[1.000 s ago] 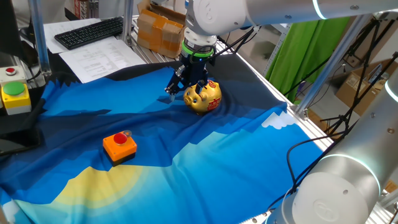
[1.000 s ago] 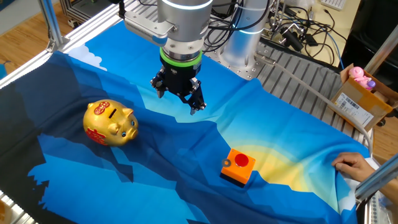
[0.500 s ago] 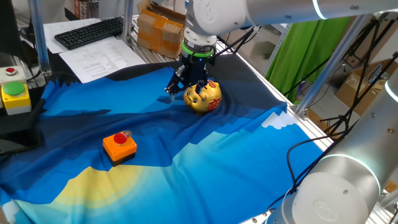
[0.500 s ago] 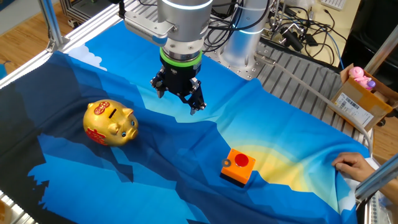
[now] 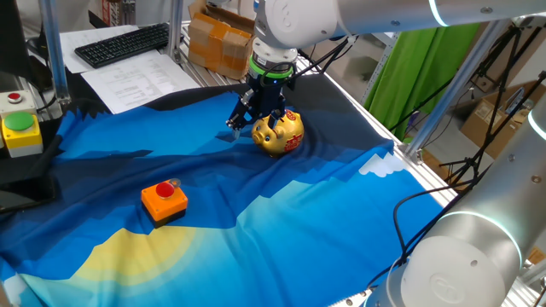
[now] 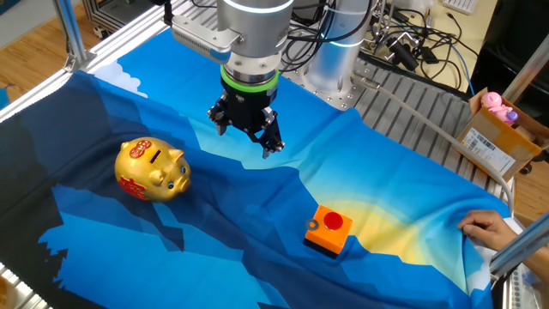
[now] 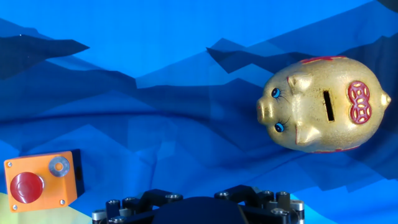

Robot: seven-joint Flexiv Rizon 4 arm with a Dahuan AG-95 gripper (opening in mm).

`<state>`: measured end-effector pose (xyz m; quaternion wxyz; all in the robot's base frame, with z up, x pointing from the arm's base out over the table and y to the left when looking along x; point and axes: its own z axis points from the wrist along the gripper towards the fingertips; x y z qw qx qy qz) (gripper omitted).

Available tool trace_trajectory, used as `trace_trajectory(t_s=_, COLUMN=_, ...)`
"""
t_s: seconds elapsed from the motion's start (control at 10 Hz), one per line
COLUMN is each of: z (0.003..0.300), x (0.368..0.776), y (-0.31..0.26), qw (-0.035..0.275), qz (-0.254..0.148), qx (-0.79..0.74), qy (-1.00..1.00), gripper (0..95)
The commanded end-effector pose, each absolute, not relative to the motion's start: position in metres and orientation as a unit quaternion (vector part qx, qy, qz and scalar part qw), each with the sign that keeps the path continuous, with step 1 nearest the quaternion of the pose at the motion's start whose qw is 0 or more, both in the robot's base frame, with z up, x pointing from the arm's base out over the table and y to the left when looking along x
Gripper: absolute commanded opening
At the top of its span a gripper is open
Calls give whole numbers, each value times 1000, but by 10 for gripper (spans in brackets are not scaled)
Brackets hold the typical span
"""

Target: Drop coins into a piggy bank

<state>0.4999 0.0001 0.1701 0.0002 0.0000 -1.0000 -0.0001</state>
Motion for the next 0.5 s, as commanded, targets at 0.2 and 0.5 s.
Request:
trace_trajectory(t_s=0.2, z=169, x=498, y=1, qw=38, qz=-47, qx=-125, qy=-990, gripper=0)
trace_trajectory(t_s=0.5, z=161, x=482, y=5, qw=36, qz=-50, qx=-119, qy=-991, gripper=0)
